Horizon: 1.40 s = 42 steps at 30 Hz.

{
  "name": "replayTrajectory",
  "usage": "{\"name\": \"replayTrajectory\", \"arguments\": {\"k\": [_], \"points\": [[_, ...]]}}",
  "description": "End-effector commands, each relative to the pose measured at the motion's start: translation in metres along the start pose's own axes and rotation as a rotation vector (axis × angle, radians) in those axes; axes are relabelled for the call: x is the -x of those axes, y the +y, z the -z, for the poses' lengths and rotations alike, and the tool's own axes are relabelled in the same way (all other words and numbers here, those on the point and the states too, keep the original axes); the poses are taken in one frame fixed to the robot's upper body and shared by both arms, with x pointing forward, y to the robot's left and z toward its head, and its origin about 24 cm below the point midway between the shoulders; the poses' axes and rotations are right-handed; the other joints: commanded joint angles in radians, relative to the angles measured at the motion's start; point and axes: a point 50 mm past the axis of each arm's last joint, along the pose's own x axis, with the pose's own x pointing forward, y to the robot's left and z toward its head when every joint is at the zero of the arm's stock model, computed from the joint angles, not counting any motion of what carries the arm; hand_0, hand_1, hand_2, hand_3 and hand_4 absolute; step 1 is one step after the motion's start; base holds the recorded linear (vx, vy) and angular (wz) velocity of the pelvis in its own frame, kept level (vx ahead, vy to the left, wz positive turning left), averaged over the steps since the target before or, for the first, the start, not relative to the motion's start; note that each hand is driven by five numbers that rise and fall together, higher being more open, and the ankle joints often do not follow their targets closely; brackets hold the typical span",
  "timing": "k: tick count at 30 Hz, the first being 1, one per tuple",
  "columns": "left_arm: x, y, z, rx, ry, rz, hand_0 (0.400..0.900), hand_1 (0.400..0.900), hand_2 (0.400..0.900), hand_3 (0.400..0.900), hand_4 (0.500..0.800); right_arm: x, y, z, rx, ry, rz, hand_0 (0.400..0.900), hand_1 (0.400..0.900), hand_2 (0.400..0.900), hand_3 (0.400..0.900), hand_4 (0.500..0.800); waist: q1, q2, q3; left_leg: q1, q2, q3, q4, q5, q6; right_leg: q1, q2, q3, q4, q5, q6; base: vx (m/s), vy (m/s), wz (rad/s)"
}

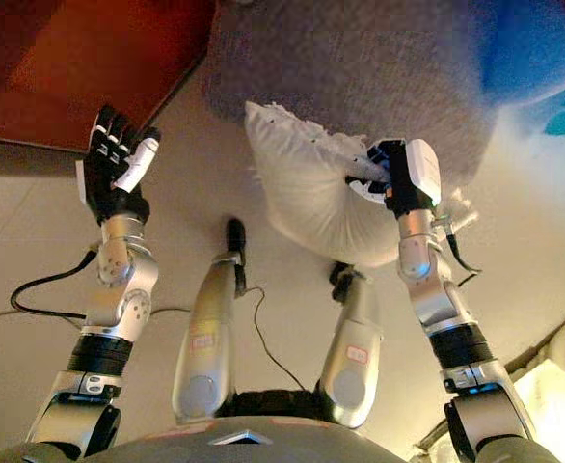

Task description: Pick up the pillow and put it on the sofa.

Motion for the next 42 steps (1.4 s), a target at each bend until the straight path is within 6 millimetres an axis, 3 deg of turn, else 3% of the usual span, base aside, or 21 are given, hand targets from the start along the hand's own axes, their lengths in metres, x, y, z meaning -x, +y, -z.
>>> {"name": "replayTrajectory", "arguments": {"k": [1, 3, 7, 11, 21, 26, 27, 28, 29, 31, 32, 34, 35, 36, 38, 39, 40, 42], "points": [[0.010, 0.019, -0.004, -0.055, -0.063, 0.005, 0.900, 0.900, 0.900, 0.900, 0.800, -0.001, -0.071, -0.052, -0.068, -0.347, 0.272, 0.400, 0.400, 0.400, 0.400, 0.500, -0.010, 0.032, -0.202, 0.194, 0.051, -0.016, -0.199, 0.045, -0.046, 0.237, -0.009, -0.054, -0.254, 0.163, 0.057, 0.21, 0.030, -0.10], [0.014, 0.023, 0.000, -0.070, -0.043, 0.000, 0.900, 0.900, 0.900, 0.900, 0.800, 0.003, -0.070, -0.050, -0.078, -0.341, 0.264, 0.400, 0.400, 0.400, 0.400, 0.500, -0.014, 0.032, -0.219, 0.258, 0.049, -0.007, -0.261, 0.066, -0.047, 0.294, -0.007, -0.070, -0.303, 0.184, 0.064, 0.20, 0.042, -0.09], [0.030, 0.039, 0.016, -0.126, 0.039, -0.013, 0.900, 0.900, 0.900, 0.900, 0.800, 0.022, -0.078, -0.046, -0.144, -0.333, 0.279, 0.400, 0.400, 0.400, 0.400, 0.500, -0.019, 0.039, -0.329, 0.436, 0.023, 0.053, -0.425, 0.098, -0.046, 0.423, -0.007, -0.098, -0.400, 0.248, 0.097, 0.15, 0.072, -0.11], [0.042, 0.049, 0.027, -0.138, 0.101, -0.024, 0.900, 0.900, 0.900, 0.900, 0.800, 0.030, -0.084, -0.049, -0.223, -0.348, 0.315, 0.400, 0.400, 0.400, 0.400, 0.500, -0.021, 0.042, -0.389, 0.517, 0.013, 0.100, -0.492, 0.098, -0.042, 0.471, -0.012, -0.114, -0.450, 0.262, 0.100, 0.07, 0.045, -0.12], [0.060, 0.057, 0.035, -0.102, 0.150, -0.029, 0.900, 0.900, 0.900, 0.900, 0.800, 0.016, -0.088, -0.046, -0.336, -0.336, 0.300, 0.400, 0.400, 0.400, 0.400, 0.500, 0.019, 0.031, -0.400, 0.569, 0.014, 0.123, -0.471, 0.070, -0.032, 0.518, -0.017, -0.107, -0.450, 0.269, 0.100, 0.02, 0.005, -0.04], [0.063, 0.055, 0.035, -0.086, 0.160, 0.013, 0.900, 0.900, 0.900, 0.900, 0.800, -0.010, -0.090, -0.046, -0.356, -0.320, 0.267, 0.400, 0.400, 0.400, 0.400, 0.500, 0.054, 0.021, -0.388, 0.551, 0.013, 0.116, -0.467, 0.078, -0.035, 0.520, -0.020, -0.128, -0.453, 0.271, 0.100, 0.00, -0.010, 0.14], [0.064, 0.054, 0.035, -0.084, 0.164, 0.036, 0.900, 0.900, 0.900, 0.900, 0.800, -0.024, -0.095, -0.048, -0.320, -0.309, 0.261, 0.400, 0.400, 0.400, 0.400, 0.500, 0.080, 0.015, -0.379, 0.539, 0.015, 0.111, -0.467, 0.083, -0.038, 0.513, -0.020, -0.138, -0.455, 0.272, 0.100, -0.01, -0.025, 0.17], [0.064, 0.054, 0.035, -0.081, 0.162, 0.035, 0.900, 0.900, 0.900, 0.900, 0.800, -0.026, -0.096, -0.048, -0.319, -0.312, 0.261, 0.400, 0.400, 0.400, 0.400, 0.500, 0.078, 0.017, -0.378, 0.537, 0.016, 0.111, -0.466, 0.083, -0.038, 0.512, -0.019, -0.137, -0.455, 0.272, 0.100, -0.02, -0.047, 0.18], [0.065, 0.051, 0.031, -0.070, 0.155, 0.071, 0.900, 0.900, 0.900, 0.900, 0.800, -0.045, -0.101, -0.047, -0.283, -0.278, 0.264, 0.400, 0.400, 0.400, 0.400, 0.500, 0.114, 0.015, -0.364, 0.521, 0.022, 0.101, -0.464, 0.087, -0.041, 0.504, -0.014, -0.143, -0.459, 0.269, 0.100, -0.01, -0.039, 0.10], [0.066, 0.047, 0.031, -0.055, 0.157, 0.100, 0.900, 0.900, 0.900, 0.900, 0.800, -0.065, -0.109, -0.041, -0.239, -0.214, 0.278, 0.400, 0.400, 0.400, 0.400, 0.500, 0.144, 0.010, -0.352, 0.498, 0.024, 0.090, -0.459, 0.092, -0.042, 0.493, -0.010, -0.148, -0.462, 0.272, 0.100, -0.01, -0.038, 0.14], [0.065, 0.047, 0.031, -0.052, 0.155, 0.099, 0.900, 0.900, 0.900, 0.900, 0.800, -0.066, -0.109, -0.042, -0.238, -0.217, 0.278, 0.400, 0.400, 0.400, 0.400, 0.500, 0.141, 0.009, -0.353, 0.492, 0.020, 0.089, -0.457, 0.095, -0.040, 0.489, -0.013, -0.148, -0.463, 0.276, 0.100, -0.01, -0.030, 0.16], [0.065, 0.041, 0.028, -0.031, 0.153, 0.145, 0.900, 0.900, 0.900, 0.900, 0.800, -0.092, -0.140, -0.035, -0.167, -0.113, 0.362, 0.400, 0.400, 0.400, 0.400, 0.500, 0.181, 0.008, -0.332, 0.456, 0.023, 0.073, -0.450, 0.103, -0.045, 0.476, -0.006, -0.158, -0.471, 0.280, 0.100, -0.01, -0.036, 0.18], [0.065, 0.041, 0.028, -0.029, 0.151, 0.144, 0.900, 0.900, 0.900, 0.900, 0.800, -0.093, -0.140, -0.036, -0.166, -0.117, 0.363, 0.400, 0.400, 0.400, 0.400, 0.500, 0.178, 0.007, -0.333, 0.449, 0.019, 0.072, -0.449, 0.106, -0.043, 0.471, -0.009, -0.159, -0.472, 0.283, 0.100, -0.02, -0.044, 0.22], [0.062, 0.039, 0.025, -0.030, 0.141, 0.167, 0.900, 0.900, 0.900, 0.900, 0.800, -0.103, -0.166, -0.032, -0.129, -0.047, 0.424, 0.400, 0.400, 0.400, 0.400, 0.500, 0.202, 0.010, -0.322, 0.429, 0.023, 0.062, -0.450, 0.113, -0.048, 0.464, 0.000, -0.164, -0.478, 0.280, 0.100, -0.01, -0.023, 0.16], [0.061, 0.038, 0.024, -0.025, 0.140, 0.171, 0.900, 0.900, 0.900, 0.900, 0.800, -0.108, -0.176, -0.037, -0.117, -0.043, 0.446, 0.400, 0.400, 0.400, 0.400, 0.500, 0.204, 0.014, -0.319, 0.419, 0.022, 0.058, -0.450, 0.116, -0.049, 0.458, 0.002, -0.168, -0.480, 0.279, 0.099, 0.01, -0.023, 0.15], [0.059, 0.035, 0.022, -0.030, 0.132, 0.194, 0.900, 0.900, 0.900, 0.900, 0.800, -0.111, -0.203, -0.028, -0.091, 0.051, 0.524, 0.400, 0.400, 0.400, 0.400, 0.500, 0.222, 0.015, -0.316, 0.403, 0.021, 0.045, -0.455, 0.124, -0.051, 0.452, 0.007, -0.178, -0.486, 0.277, 0.098, 0.01, -0.016, 0.13], [0.058, 0.035, 0.022, -0.027, 0.131, 0.192, 0.900, 0.900, 0.900, 0.900, 0.800, -0.112, -0.203, -0.029, -0.090, 0.048, 0.524, 0.900, 0.900, 0.900, 0.900, 0.800, 0.220, 0.017, -0.315, 0.403, 0.021, 0.044, -0.455, 0.124, -0.051, 0.451, 0.007, -0.178, -0.486, 0.277, 0.098, 0.02, -0.023, 0.17], [0.055, 0.032, 0.018, -0.031, 0.119, 0.197, 0.900, 0.900, 0.900, 0.900, 0.800, -0.115, -0.219, -0.033, -0.140, 0.086, 0.576, 0.900, 0.900, 0.900, 0.900, 0.800, 0.228, 0.026, -0.309, 0.393, 0.021, 0.034, -0.460, 0.131, -0.053, 0.448, 0.012, -0.183, -0.492, 0.270, 0.096, 0.02, -0.001, 0.08]]}}
